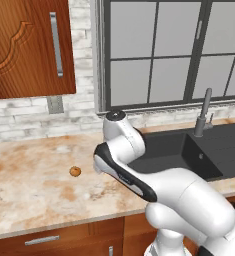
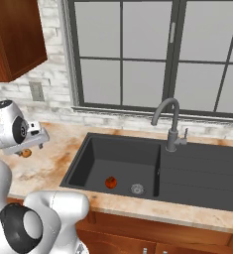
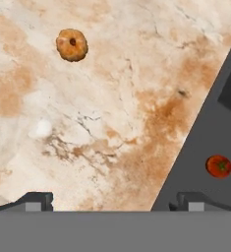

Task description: Pick up all produce items and place them in the sink. Turn on the sink faucet to wash them. Then turn the sink off and put them in the tray.

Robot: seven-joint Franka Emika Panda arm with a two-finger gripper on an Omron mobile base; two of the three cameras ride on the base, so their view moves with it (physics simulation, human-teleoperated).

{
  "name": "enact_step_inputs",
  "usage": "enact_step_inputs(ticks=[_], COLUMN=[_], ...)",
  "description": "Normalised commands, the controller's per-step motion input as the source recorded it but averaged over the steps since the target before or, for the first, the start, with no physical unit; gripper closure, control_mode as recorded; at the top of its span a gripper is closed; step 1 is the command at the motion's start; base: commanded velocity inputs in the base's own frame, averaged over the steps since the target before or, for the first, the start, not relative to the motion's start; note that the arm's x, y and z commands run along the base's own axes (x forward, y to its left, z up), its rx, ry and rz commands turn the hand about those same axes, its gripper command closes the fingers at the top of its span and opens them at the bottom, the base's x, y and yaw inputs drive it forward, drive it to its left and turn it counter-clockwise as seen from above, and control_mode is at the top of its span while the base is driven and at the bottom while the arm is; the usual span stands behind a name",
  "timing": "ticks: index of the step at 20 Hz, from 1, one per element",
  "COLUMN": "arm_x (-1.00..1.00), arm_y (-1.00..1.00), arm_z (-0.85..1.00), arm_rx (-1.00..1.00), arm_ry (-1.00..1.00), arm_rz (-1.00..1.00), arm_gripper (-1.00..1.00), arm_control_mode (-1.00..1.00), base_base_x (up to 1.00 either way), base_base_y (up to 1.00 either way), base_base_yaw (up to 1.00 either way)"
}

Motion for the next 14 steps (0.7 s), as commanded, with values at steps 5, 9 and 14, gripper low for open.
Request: enact_step_inputs(ticks=[5,9,14], arm_x=[0.01,0.02,0.15], arm_y=[0.72,0.67,0.43], arm_z=[-0.17,-0.16,-0.04], arm_rx=[0.02,0.00,-0.01], arm_ry=[0.19,0.10,0.03], arm_rz=[0.01,0.00,0.00], arm_gripper=[-1.00,-1.00,-1.00], arm_control_mode=[-1.00,-1.00,-1.00], base_base_x=[0.00,0.00,0.00], base_base_y=[0.00,0.00,0.00], base_base_yaw=[0.00,0.00,0.00])
